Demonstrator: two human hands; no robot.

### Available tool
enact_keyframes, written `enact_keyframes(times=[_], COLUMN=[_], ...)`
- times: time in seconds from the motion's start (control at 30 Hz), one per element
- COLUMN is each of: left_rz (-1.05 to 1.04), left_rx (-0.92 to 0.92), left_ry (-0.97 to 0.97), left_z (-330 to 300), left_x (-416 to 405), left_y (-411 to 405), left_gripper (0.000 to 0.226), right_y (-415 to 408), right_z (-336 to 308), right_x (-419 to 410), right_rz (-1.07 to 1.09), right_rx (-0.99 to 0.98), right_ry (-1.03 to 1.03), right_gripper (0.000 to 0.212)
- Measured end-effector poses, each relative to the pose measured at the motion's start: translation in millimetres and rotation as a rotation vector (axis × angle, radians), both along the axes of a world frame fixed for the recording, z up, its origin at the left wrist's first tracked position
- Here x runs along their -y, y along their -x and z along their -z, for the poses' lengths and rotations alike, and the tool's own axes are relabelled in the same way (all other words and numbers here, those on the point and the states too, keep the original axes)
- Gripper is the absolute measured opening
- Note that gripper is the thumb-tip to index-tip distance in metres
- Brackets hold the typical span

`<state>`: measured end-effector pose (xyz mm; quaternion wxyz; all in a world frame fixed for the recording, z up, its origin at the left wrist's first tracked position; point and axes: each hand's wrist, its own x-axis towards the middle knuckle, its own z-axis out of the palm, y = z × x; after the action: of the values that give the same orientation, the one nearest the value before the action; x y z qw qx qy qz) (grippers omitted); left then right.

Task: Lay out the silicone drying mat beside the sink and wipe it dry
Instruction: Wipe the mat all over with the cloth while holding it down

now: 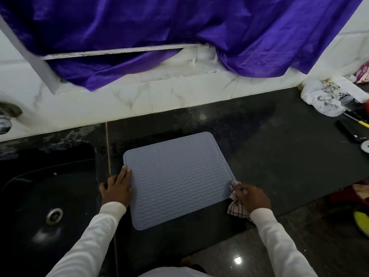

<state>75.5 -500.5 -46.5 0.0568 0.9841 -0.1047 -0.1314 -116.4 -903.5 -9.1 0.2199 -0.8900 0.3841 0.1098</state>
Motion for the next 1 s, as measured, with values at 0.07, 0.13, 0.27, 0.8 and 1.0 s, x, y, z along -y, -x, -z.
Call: enact_keyframes(times=[0.07,0.13,0.27,0.8,1.0], left_rz=[-0.011,-0.019,-0.034,-0.064,-0.032], left_rx=[-0.003,0.002,-0.003,-0.132,-0.072], left_ry=[0.012,0.012,-0.013,-0.028,-0.018], left_z=[1,1,2,-16,-13], left_x=[0,1,3,12,8], left_y=[1,2,2,4,-2], left_gripper=[0.058,0.058,0.058,0.062,0.057], right_y=[2,3,3,-140,-148], right_z=[2,3,-4,-2,38], right_x=[0,2,9,-230,-258], right_rz=[0.006,0.032,0.113,-0.677,-0.813], right_rx=[0.014,0.019,0.028,0.303,0.139], right_ry=[-0.007,-0.002,-0.026,-0.159,0.128], right_gripper=[0.019,0.020,0.025,0.053,0.079])
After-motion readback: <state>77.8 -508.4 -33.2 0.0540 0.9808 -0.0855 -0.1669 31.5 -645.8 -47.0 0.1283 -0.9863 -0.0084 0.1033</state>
